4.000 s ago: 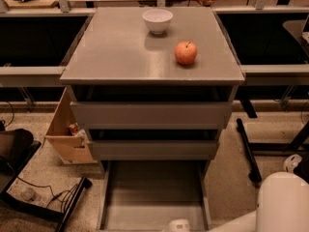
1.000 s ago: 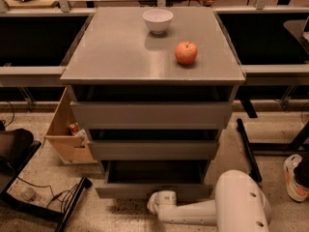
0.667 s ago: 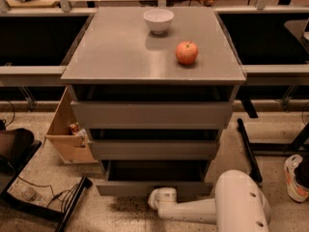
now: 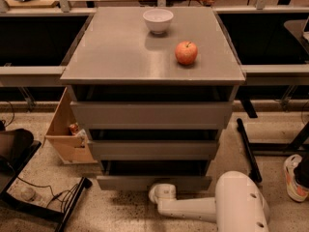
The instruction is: Close bottom drawer
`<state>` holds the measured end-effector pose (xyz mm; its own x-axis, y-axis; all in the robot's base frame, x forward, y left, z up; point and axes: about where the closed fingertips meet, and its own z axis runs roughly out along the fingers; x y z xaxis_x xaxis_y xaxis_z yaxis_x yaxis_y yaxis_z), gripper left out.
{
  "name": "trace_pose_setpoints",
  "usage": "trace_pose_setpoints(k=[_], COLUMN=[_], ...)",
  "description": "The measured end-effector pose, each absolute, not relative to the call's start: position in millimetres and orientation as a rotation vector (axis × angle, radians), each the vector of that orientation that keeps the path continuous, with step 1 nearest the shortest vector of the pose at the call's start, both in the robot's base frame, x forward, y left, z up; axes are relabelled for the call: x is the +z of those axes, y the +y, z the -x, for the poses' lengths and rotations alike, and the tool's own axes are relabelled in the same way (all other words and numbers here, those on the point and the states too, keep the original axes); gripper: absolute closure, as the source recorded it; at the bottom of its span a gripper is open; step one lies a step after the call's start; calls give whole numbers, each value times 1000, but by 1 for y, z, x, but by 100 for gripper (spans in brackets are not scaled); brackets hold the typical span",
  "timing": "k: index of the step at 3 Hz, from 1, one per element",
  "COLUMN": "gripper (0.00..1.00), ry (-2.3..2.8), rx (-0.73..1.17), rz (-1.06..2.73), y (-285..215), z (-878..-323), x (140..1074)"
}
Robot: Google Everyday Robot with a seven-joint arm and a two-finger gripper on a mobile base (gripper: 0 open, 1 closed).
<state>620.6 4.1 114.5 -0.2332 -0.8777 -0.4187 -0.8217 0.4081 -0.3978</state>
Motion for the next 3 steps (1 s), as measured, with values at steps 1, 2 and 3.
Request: trace_pose_setpoints(k=[1,2,3], gripper=[100,74,51], ry=[2069,2069,2069], rx=[-166,-166,-166], rz=[1410,1410,1410], y=[-1,-1,-1], z=[-636,-636,-636], x=[124,124,124])
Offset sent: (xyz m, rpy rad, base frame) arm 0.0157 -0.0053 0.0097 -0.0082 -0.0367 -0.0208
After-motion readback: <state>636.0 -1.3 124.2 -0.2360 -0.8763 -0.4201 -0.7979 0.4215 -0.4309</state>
